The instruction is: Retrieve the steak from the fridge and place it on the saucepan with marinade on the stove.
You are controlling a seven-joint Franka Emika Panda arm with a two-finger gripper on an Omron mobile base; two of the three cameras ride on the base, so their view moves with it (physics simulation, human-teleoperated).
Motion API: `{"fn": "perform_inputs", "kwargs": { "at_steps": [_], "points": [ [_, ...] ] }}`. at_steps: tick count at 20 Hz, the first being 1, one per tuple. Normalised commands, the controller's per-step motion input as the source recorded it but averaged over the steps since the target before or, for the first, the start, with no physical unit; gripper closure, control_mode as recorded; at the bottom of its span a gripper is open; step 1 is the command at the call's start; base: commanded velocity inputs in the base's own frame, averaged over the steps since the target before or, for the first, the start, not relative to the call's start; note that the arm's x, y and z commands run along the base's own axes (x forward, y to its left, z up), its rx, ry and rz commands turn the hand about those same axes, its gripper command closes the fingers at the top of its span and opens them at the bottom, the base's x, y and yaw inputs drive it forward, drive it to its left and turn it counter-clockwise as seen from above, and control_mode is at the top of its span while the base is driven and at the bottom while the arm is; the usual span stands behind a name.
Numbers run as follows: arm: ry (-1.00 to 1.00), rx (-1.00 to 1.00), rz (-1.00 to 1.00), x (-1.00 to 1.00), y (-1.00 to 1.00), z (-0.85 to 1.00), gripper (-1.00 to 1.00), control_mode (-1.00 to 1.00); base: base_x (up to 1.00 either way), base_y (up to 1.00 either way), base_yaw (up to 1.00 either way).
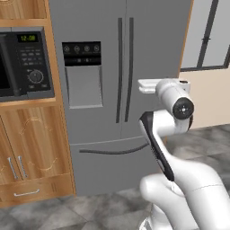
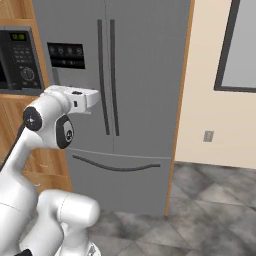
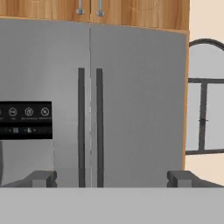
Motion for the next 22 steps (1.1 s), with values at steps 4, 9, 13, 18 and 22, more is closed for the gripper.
{"fn": "perform_inputs", "kwargs": {
  "at_steps": [4,9,13,18,22],
  "points": [
    [-0.18,0.00,0.03,0.04,0.00,0.00,-1.00,-1.00,0.00,0.00,0.00],
    [-0.08,0.00,0.03,0.11,-0.01,0.06,-1.00,-1.00,0.00,0.00,0.00],
    [0.00,0.02,0.05,0.24,-0.11,0.21,-1.00,-1.00,0.00,0.00,0.00],
    [0.00,0.00,0.03,0.41,-0.01,0.16,-1.00,-1.00,0.00,0.00,0.00],
    [0.00,0.00,0.03,0.61,0.00,0.00,-1.00,-1.00,0.00,0.00,0.00]
  ]
}}
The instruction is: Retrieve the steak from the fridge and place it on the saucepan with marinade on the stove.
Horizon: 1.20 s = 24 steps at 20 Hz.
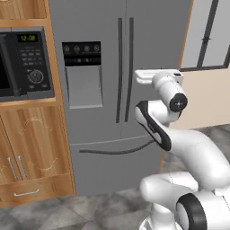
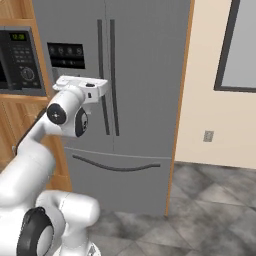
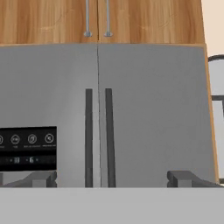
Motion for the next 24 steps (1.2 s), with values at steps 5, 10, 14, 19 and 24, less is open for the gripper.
{"fn": "perform_inputs", "kwargs": {
  "at_steps": [5,10,14,19,24],
  "points": [
    [0.00,0.00,0.04,0.55,0.00,0.00,-1.00,-1.00,0.00,0.00,0.00],
    [-0.01,0.00,0.02,0.54,0.00,0.00,-1.00,-1.00,0.00,0.00,0.00],
    [0.00,0.00,0.00,0.59,-0.04,0.00,-1.00,-1.00,0.00,0.00,0.00],
    [0.00,0.00,0.00,0.43,-0.20,0.00,-1.00,-1.00,0.00,0.00,0.00],
    [-0.02,0.00,0.00,0.37,-0.03,0.00,-1.00,-1.00,0.00,0.00,0.00]
  ]
}}
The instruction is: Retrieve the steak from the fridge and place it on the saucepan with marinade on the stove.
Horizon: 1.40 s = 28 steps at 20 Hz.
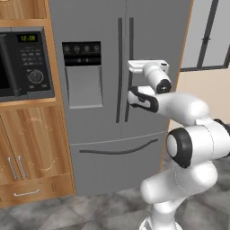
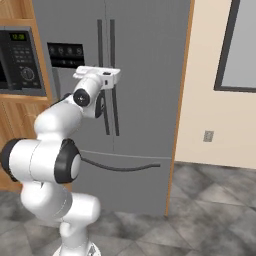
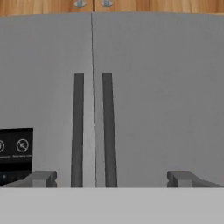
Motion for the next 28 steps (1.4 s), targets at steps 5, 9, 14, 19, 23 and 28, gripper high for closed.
{"fn": "perform_inputs", "kwargs": {
  "at_steps": [5,9,14,19,23,28],
  "points": [
    [-0.06,0.00,0.03,0.26,0.00,0.00,-1.00,-1.00,0.00,0.00,0.00],
    [-0.05,0.00,0.04,0.30,0.00,0.00,-1.00,-1.00,0.00,0.00,0.00],
    [0.00,0.00,0.02,0.33,-0.02,0.00,-1.00,-1.00,0.00,0.00,0.00],
    [0.00,0.00,0.00,0.37,-0.01,0.00,-1.00,-1.00,0.00,0.00,0.00],
    [0.00,0.00,0.00,0.38,0.00,0.00,-1.00,-1.00,0.00,0.00,0.00],
    [0.00,0.00,0.00,0.37,0.00,0.00,-1.00,-1.00,0.00,0.00,0.00]
  ]
}}
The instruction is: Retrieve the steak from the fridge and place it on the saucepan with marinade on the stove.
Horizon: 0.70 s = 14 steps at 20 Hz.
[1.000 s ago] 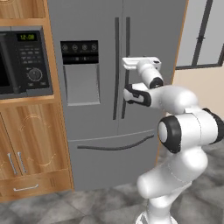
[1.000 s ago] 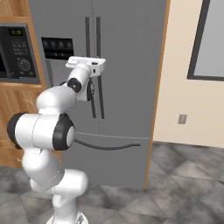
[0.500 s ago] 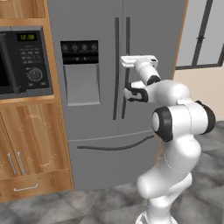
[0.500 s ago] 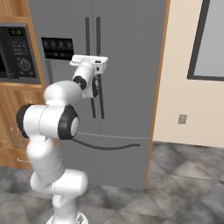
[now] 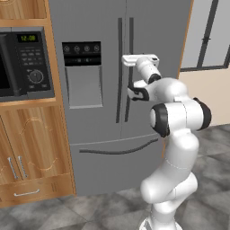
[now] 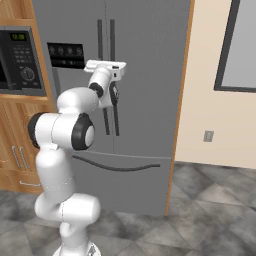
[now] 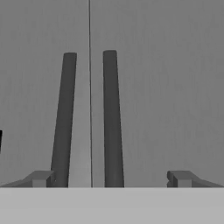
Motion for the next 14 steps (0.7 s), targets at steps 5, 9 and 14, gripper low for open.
{"fn": "perform_inputs", "kwargs": {
  "at_steps": [5,9,14],
  "points": [
    [0.00,0.00,0.00,0.39,0.00,0.00,-1.00,-1.00,0.00,0.00,0.00],
    [0.00,0.00,0.01,0.36,0.00,0.00,-1.00,-1.00,0.00,0.00,0.00],
    [0.00,0.00,0.01,0.34,0.00,0.00,-1.00,-1.00,0.00,0.00,0.00]
  ]
}}
